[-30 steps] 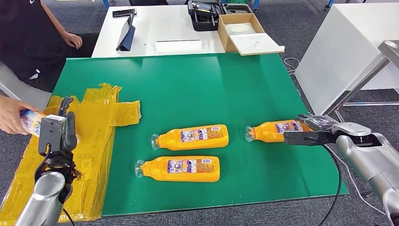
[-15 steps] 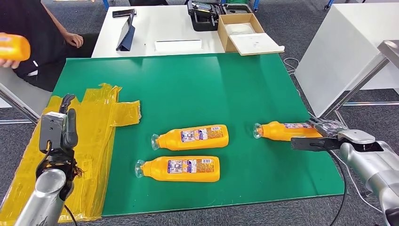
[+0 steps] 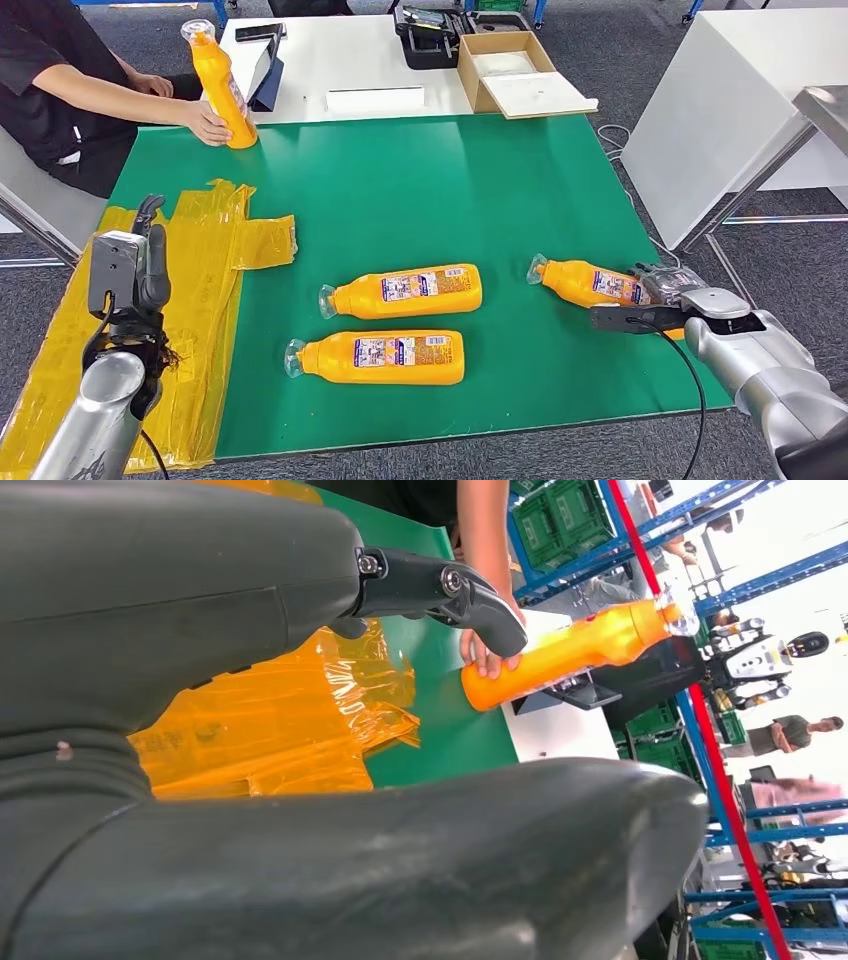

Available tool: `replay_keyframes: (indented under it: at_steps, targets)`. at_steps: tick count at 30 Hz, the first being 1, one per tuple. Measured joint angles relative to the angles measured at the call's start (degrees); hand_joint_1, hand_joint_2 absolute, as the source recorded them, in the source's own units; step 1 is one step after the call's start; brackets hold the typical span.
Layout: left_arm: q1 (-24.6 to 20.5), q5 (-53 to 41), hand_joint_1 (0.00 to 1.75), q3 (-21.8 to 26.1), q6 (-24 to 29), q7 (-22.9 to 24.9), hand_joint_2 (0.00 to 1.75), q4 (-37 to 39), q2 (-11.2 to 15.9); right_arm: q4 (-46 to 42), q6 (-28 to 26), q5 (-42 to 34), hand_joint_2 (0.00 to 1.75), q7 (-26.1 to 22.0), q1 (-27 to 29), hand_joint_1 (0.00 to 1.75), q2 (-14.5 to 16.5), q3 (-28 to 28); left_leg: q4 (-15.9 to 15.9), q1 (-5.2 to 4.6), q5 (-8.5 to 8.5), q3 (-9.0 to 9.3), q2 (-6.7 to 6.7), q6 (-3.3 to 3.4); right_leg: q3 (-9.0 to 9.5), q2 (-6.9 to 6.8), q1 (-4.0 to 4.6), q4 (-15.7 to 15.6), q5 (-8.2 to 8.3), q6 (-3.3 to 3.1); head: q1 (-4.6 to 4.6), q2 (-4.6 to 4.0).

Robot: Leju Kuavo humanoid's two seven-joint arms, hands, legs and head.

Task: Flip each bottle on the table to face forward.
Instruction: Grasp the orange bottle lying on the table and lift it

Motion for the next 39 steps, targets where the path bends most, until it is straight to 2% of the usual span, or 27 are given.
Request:
replay_keyframes:
  at_steps: [9, 27, 28, 31, 33, 39]
  targets:
    - [-1.06, 0.44, 0.00, -0.75, 0.05, 0.21, 0.00, 0.38, -0.15, 0.02, 2.73, 0.96, 1.75, 0.74, -0.44, 0.00, 3.08, 0.00, 0.00, 0.07, 0.01, 0.11, 0.08, -0.05, -0.06, 0.08, -0.04, 0.01, 0.07, -0.10, 0.00, 0.00]
    - [-2.06, 1.73, 0.00, -1.19, 0.58, -0.20, 0.00, 1.70, -0.57, -0.74, 8.78, 1.29, 1.75, -1.09, -1.69, 0.00, 4.25, 0.87, 0.00, 0.08, 0.04, 0.15, 0.01, -0.02, -0.02, 0.09, -0.06, 0.00, 0.06, -0.11, 0.01, 0.00]
    - [-2.08, 1.76, 0.00, -1.25, 0.58, -0.23, 0.00, 1.76, -0.58, -0.87, 9.15, 1.22, 1.75, -1.05, -1.72, 0.38, 4.36, 0.96, 0.00, 0.07, 0.04, 0.15, 0.01, -0.02, -0.01, 0.09, -0.06, 0.00, 0.06, -0.11, 0.01, 0.00]
    - [-2.29, 1.85, 0.00, -1.42, 0.57, -0.32, 0.00, 2.01, -0.67, -1.32, 10.42, 1.08, 1.75, -0.79, -1.87, 1.67, 4.65, 1.23, 0.00, 0.07, 0.04, 0.15, 0.01, -0.02, 0.00, 0.09, -0.06, -0.01, 0.07, -0.10, 0.01, 0.00]
    - [-2.50, 2.01, 0.00, -1.50, 0.58, -0.36, 0.00, 2.15, -0.77, -1.66, 11.12, 0.91, 1.75, -0.49, -1.91, 1.75, 4.82, 1.34, 0.00, 0.07, 0.04, 0.16, 0.03, -0.02, 0.02, 0.09, -0.06, -0.01, 0.07, -0.10, 0.01, 0.00]
    - [-2.72, 2.31, 0.00, -1.55, 0.72, -0.50, 0.00, 2.52, -0.93, -2.37, 11.37, 0.74, 1.75, 0.45, -1.94, 1.75, 5.26, 1.60, 0.00, 0.07, 0.02, 0.24, 0.20, -0.03, 0.24, 0.14, -0.05, -0.02, 0.10, -0.10, 0.00, 0.00]
